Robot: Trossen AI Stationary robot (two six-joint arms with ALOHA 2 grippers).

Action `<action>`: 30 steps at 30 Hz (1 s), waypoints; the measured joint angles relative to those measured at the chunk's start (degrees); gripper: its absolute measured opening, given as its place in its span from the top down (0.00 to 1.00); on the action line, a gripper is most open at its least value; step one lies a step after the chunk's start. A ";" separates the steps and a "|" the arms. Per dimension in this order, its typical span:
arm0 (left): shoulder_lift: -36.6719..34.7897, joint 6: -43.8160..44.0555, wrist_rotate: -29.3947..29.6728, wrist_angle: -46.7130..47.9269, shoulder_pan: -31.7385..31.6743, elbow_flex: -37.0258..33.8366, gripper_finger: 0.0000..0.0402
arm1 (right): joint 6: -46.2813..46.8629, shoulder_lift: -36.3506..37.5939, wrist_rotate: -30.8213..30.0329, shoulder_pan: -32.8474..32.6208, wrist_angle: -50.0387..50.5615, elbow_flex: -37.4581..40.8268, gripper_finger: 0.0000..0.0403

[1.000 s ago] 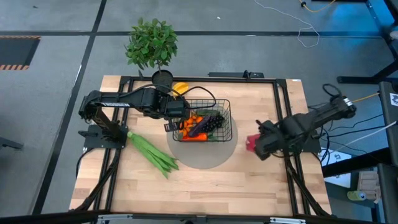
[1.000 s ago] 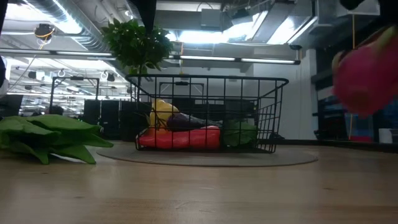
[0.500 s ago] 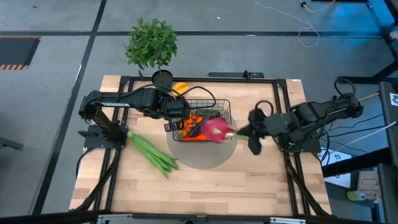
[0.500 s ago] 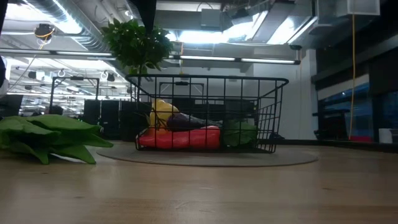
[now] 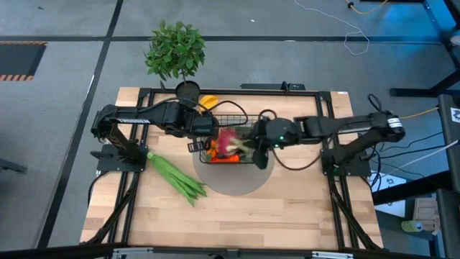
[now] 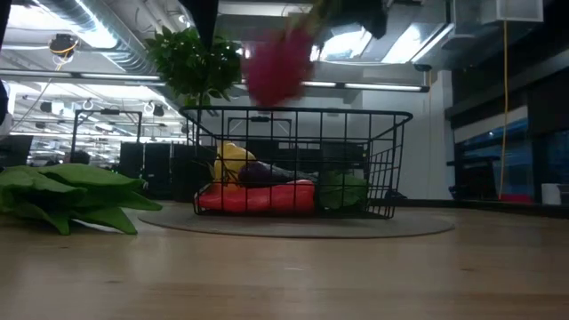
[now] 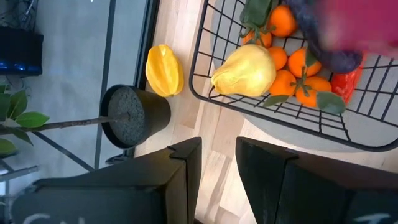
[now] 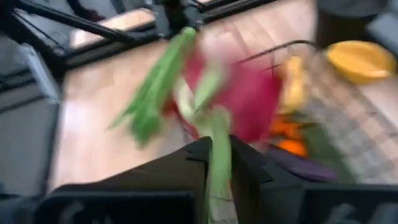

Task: Build produce basket
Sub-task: Put the dragon fruit into the black wire basket, then put the star fruit into the black wire basket

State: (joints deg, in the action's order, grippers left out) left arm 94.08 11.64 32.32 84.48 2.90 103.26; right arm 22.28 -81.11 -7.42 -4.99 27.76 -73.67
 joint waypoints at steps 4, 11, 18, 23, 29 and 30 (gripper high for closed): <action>0.00 0.22 0.00 0.18 0.00 0.00 0.78 | -2.02 -0.32 -3.98 2.23 -1.38 0.00 0.88; 0.00 0.44 0.00 0.55 0.00 0.00 0.78 | -4.71 -0.36 -8.36 4.25 -0.03 0.00 0.88; -0.04 5.19 -0.02 5.62 0.04 -0.03 0.78 | -6.36 -0.19 -8.55 5.40 2.09 0.00 0.87; -0.04 6.04 -0.07 5.54 1.18 -0.15 0.78 | -13.43 -0.17 -16.68 6.73 3.95 0.00 0.87; -0.04 7.38 -0.08 5.41 3.21 -0.15 0.78 | -24.09 -0.17 -30.75 8.93 0.10 0.00 0.87; -0.04 7.66 -0.06 5.42 3.53 -0.15 0.78 | -26.06 -0.17 -33.05 9.68 -1.17 0.00 0.87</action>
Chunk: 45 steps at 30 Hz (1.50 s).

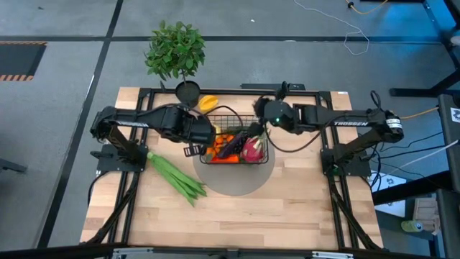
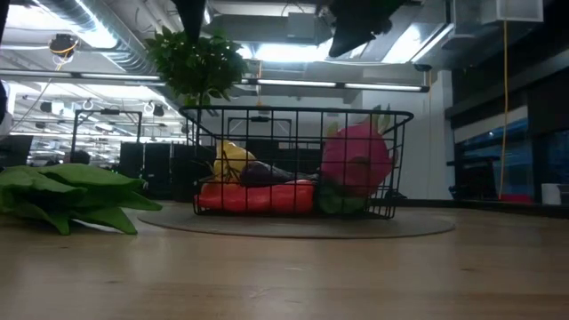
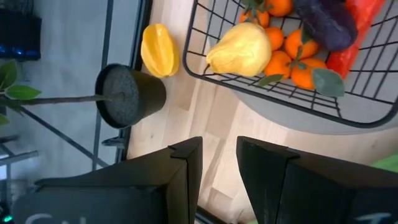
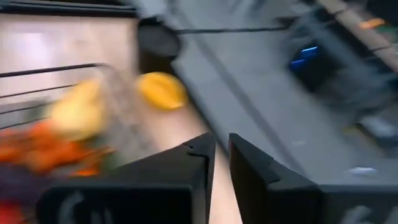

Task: Build produce basket
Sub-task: Put the star fruit into the black wire basket

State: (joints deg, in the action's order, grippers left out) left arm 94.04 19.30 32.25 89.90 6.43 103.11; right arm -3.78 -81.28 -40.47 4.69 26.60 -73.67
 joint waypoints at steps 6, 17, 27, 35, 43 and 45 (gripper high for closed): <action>0.00 -1.80 6.85 -0.02 0.47 -0.02 0.78 | -6.84 0.00 -8.33 8.98 -4.96 -0.32 0.87; 0.00 -9.55 19.61 -7.68 -13.48 -0.07 0.78 | 4.52 0.07 11.61 25.74 11.69 -0.52 0.87; 0.21 -31.99 -15.52 -31.13 -33.62 -0.07 0.78 | 28.28 0.07 11.72 24.10 40.94 -0.48 0.87; 7.02 -27.68 -20.26 -33.53 -40.68 -0.04 0.62 | 33.34 0.07 11.69 19.47 44.58 -0.48 0.87; 15.14 -24.92 -18.49 -33.30 -38.16 -0.13 0.48 | 32.55 0.04 11.65 17.09 44.47 -0.46 0.87; 15.85 -24.09 -16.06 -34.71 -37.07 -0.13 0.48 | 32.00 0.04 11.65 17.07 44.47 -0.46 0.87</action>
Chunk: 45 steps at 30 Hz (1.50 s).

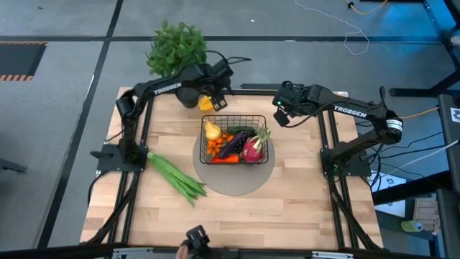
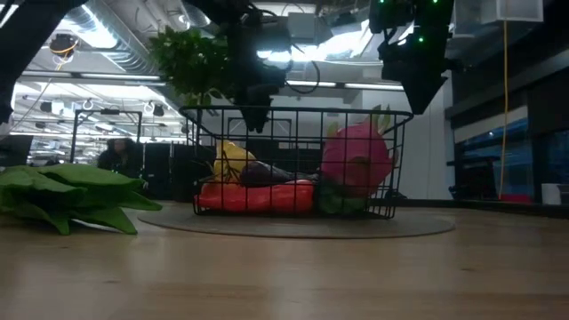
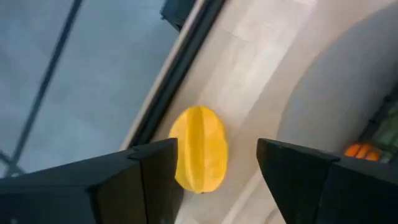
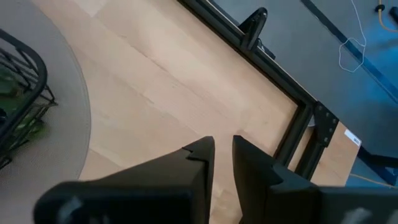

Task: Build produce basket
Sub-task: Put the star fruit into the black wire basket

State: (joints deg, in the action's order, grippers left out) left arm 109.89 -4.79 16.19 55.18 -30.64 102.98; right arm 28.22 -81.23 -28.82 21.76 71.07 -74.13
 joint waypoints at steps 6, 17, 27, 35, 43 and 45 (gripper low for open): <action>1.42 1.57 8.49 -2.13 2.62 0.11 0.48 | -0.05 0.00 -0.07 0.00 -0.13 0.00 0.87; 9.99 1.60 13.88 -6.03 2.29 0.07 0.48 | -0.01 0.00 -0.59 0.00 -0.59 0.02 0.87; 11.72 -1.68 5.92 -3.32 -1.88 0.07 0.48 | 4.41 0.00 -0.57 0.00 -0.92 0.02 0.87; 11.69 -2.28 8.01 -1.11 -4.37 0.07 0.48 | 4.57 0.00 -0.55 0.01 -0.98 0.02 0.87; 11.69 -3.11 4.41 1.78 -5.89 -0.45 0.48 | 4.41 0.00 -0.52 0.00 -0.98 0.02 0.87; 11.69 -3.28 1.86 1.74 -5.91 -1.03 0.48 | 4.31 0.00 -0.52 0.00 -0.98 0.02 0.87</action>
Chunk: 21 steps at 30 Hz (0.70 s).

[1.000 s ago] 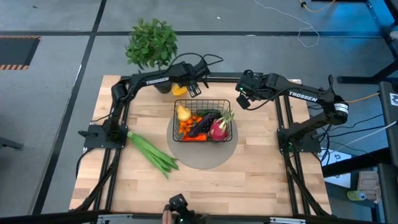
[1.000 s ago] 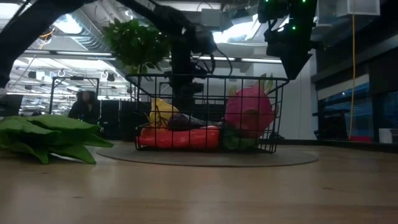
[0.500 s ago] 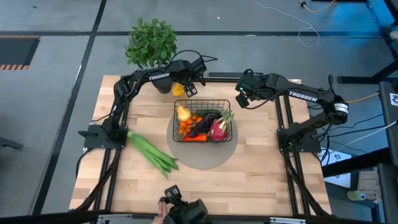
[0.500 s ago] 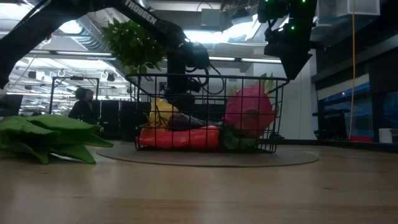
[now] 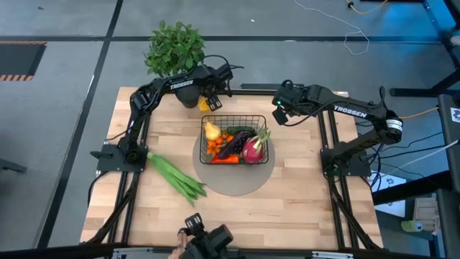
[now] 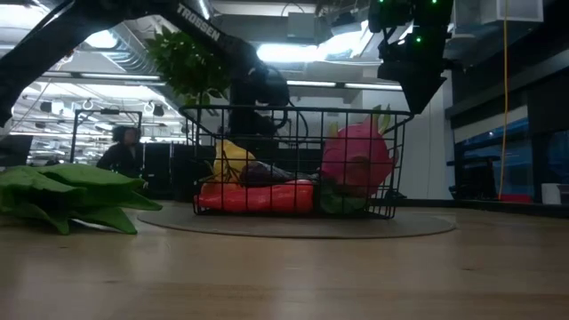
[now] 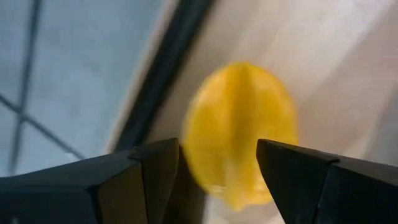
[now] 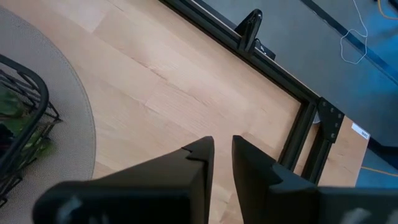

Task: Build produce basket
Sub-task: Put the star fruit into the black wire basket

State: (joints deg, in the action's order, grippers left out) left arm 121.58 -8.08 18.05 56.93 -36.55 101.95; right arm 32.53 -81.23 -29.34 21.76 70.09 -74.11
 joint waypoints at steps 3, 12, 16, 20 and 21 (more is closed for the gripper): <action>0.00 0.00 -3.16 0.00 0.20 -1.76 0.48 | -0.10 0.00 0.02 0.00 0.02 0.00 0.87; -0.26 -0.02 -3.16 -0.58 0.79 -4.88 0.52 | -1.31 0.00 0.05 0.00 0.04 0.00 0.87; -0.26 -0.07 -2.55 -1.71 1.78 -4.92 0.61 | -1.46 0.00 0.06 0.00 0.04 0.00 0.87; -0.26 -0.18 -2.61 -1.75 3.15 -4.92 0.74 | -1.60 0.00 0.06 0.00 0.04 0.00 0.87; -0.26 -0.20 -2.67 -1.75 3.47 -4.92 0.78 | -1.73 0.00 0.06 0.00 0.05 0.00 0.87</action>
State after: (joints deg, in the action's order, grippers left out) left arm 121.32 -8.27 15.38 55.18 -33.08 97.03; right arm 30.81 -81.23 -29.28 21.76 70.14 -74.11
